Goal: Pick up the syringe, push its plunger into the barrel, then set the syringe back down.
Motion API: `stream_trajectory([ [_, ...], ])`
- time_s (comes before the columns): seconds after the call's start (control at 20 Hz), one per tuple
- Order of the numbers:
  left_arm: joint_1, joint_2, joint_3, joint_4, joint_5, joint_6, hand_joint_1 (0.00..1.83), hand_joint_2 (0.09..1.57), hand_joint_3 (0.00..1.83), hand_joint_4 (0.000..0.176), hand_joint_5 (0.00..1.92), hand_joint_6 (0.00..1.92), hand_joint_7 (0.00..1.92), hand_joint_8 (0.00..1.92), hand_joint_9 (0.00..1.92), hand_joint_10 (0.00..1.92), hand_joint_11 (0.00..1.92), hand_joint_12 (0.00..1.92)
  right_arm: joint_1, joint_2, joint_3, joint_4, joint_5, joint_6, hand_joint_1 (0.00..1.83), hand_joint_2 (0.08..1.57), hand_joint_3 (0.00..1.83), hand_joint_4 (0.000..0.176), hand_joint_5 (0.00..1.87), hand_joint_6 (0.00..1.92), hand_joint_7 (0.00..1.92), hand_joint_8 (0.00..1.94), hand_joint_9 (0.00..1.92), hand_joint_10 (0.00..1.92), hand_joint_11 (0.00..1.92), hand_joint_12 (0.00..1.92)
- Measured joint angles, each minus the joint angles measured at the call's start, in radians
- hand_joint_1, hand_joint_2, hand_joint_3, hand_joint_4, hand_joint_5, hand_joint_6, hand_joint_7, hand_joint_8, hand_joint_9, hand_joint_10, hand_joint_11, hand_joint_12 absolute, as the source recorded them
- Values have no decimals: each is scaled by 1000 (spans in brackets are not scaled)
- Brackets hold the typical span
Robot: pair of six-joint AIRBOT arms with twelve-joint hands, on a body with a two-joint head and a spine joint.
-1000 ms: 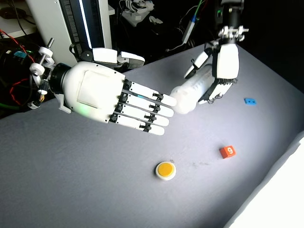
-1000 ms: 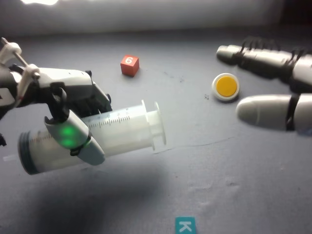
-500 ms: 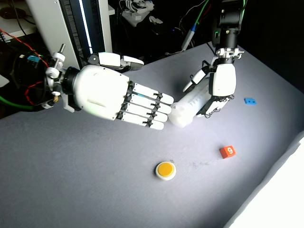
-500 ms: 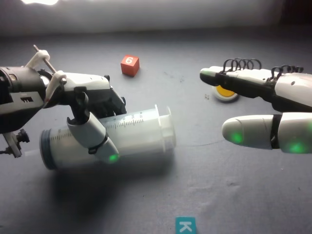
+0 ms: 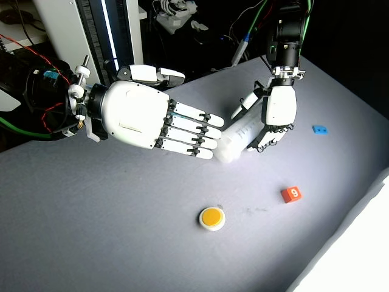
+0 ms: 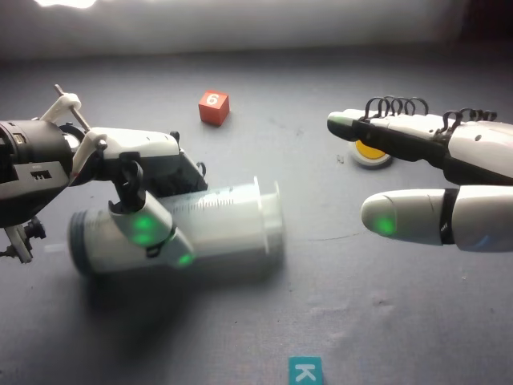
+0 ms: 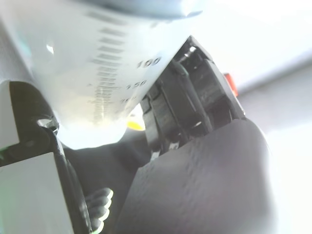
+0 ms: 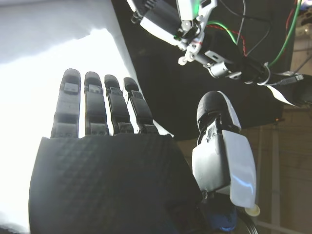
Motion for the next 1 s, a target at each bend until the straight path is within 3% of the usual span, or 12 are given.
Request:
stream_trajectory([
  [0.05, 0, 0, 0, -1, -1, 0, 761, 942, 0, 0, 21, 0, 37, 1, 38, 1, 0, 574, 0, 0, 0, 0, 1, 0, 0, 1195, 2, 0, 4, 1, 0, 0, 0, 0, 0, 0],
  [0.15, 0, 2, -7, -1, -4, 0, 733, 909, 0, 0, 3, 0, 7, 0, 13, 2, 0, 528, 0, 0, 0, -1, 0, 0, 0, 1196, 2, 0, 12, 5, 0, 0, 0, 0, 0, 0],
  [0.2, 0, 7, -14, -2, -5, -1, 704, 866, 0, 0, 0, 0, 0, 0, 0, 0, 0, 311, 0, 0, 0, -1, 1, 0, 0, 1193, 0, 0, 11, 4, 0, 0, 0, 0, 0, 0],
  [0.35, -3, 21, -27, 0, -8, -1, 704, 785, 0, 0, 0, 0, 0, 0, 0, 0, 0, 300, 0, 0, 0, -1, 1, 0, 0, 1190, 0, 0, 11, 3, 0, 0, 0, 0, 0, 0],
  [0.45, -21, 55, -43, 27, -22, -1, 661, 780, 0, 0, 0, 0, 0, 0, 0, 0, 0, 118, 0, 0, 0, -1, 1, 0, 0, 1199, 3, 0, 9, 2, 0, 0, 0, 0, 0, 0],
  [0.7, -47, 158, -71, 221, -223, -1, 631, 776, 0, 0, 0, 0, 0, 0, 0, 0, 0, 0, 0, 0, 0, -2, 3, 0, 0, 1192, 0, 0, 1, 0, 0, 0, 0, 0, 0, 0],
  [0.75, -49, 183, -74, 275, -306, 0, 383, 919, 28, 0, 1, 0, 13, 2, 22, 7, 7, 231, 0, 0, 0, -1, 3, 0, 0, 1195, 1, 0, 2, 1, 0, 0, 0, 0, 0, 0],
  [0.8, -50, 197, -76, 304, -353, -1, 383, 919, 28, 0, 1, 0, 13, 2, 22, 7, 7, 231, 0, 0, 0, 0, 4, 0, 0, 1195, 1, 0, 2, 1, 0, 0, 0, 0, 0, 0],
  [0.85, -51, 214, -77, 348, -407, 0, 134, 1133, 12, 0, 361, 105, 452, 89, 420, 141, 48, 995, 0, 0, 0, 0, 4, 0, 0, 1196, 1, 0, 28, 10, 23, 9, 11, 4, 8, 3],
  [0.9, -51, 229, -82, 393, -453, 3, 92, 1194, 2, 0, 279, 736, 512, 357, 379, 613, 24, 1370, 0, 0, 0, -1, 4, 0, 0, 1204, 0, 0, 154, 12, 160, 36, 163, 0, 1, 436],
  [0.95, -51, 246, -85, 434, -507, 2, 92, 1194, 2, 0, 279, 736, 512, 357, 379, 613, 24, 1370, 0, 0, 0, -1, 6, 0, 0, 1204, 0, 0, 154, 12, 160, 36, 163, 0, 1, 436],
  [1.0, -51, 264, -85, 494, -573, 3, 275, 1186, 0, 0, 145, 1874, 179, 1857, 294, 1869, 335, 1899, 0, 0, 0, 0, 8, 0, 0, 1187, 0, 0, 145, 17, 159, 26, 147, 33, 0, 496],
])
